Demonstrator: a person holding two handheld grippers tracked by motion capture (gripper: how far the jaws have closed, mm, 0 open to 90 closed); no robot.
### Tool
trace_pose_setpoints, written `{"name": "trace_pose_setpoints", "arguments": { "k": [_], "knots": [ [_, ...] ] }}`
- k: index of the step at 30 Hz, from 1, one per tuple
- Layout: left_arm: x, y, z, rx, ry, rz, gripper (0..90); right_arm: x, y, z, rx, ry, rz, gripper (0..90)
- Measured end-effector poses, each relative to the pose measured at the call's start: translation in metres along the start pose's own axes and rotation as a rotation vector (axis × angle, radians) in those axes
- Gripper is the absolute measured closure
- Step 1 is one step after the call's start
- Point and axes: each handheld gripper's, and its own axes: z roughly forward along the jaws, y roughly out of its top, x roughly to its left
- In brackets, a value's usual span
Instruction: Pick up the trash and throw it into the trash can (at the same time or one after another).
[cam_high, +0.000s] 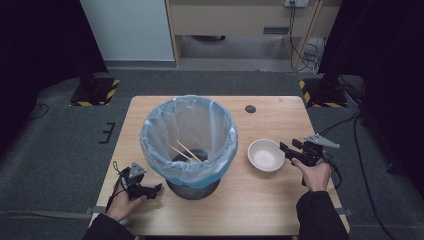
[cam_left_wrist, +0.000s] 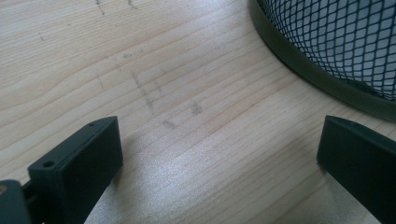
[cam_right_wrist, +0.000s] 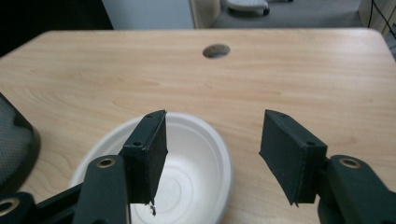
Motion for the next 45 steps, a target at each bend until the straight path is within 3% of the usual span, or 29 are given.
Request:
{"name": "trace_pose_setpoints", "arguments": {
  "k": [13,17,27,36,45],
  "knots": [
    [0.0,0.0,0.0,0.0,0.0,0.0,0.0,-0.007,-0.021,0.017,0.119,-0.01,0.02,46.6],
    [0.0,0.0,0.0,0.0,0.0,0.0,0.0,-0.007,-0.025,0.02,0.146,0.002,0.049,48.3],
    [0.0,0.0,0.0,0.0,0.0,0.0,0.0,-0.006,-0.03,0.026,0.204,0.02,0.038,52.3],
    [0.0,0.0,0.0,0.0,0.0,0.0,0.0,-0.003,-0.032,0.029,0.254,0.035,0.021,65.2],
    [0.0,0.0,0.0,0.0,0.0,0.0,0.0,0.0,-0.027,0.027,0.259,0.052,0.007,77.7]
  ]
}}
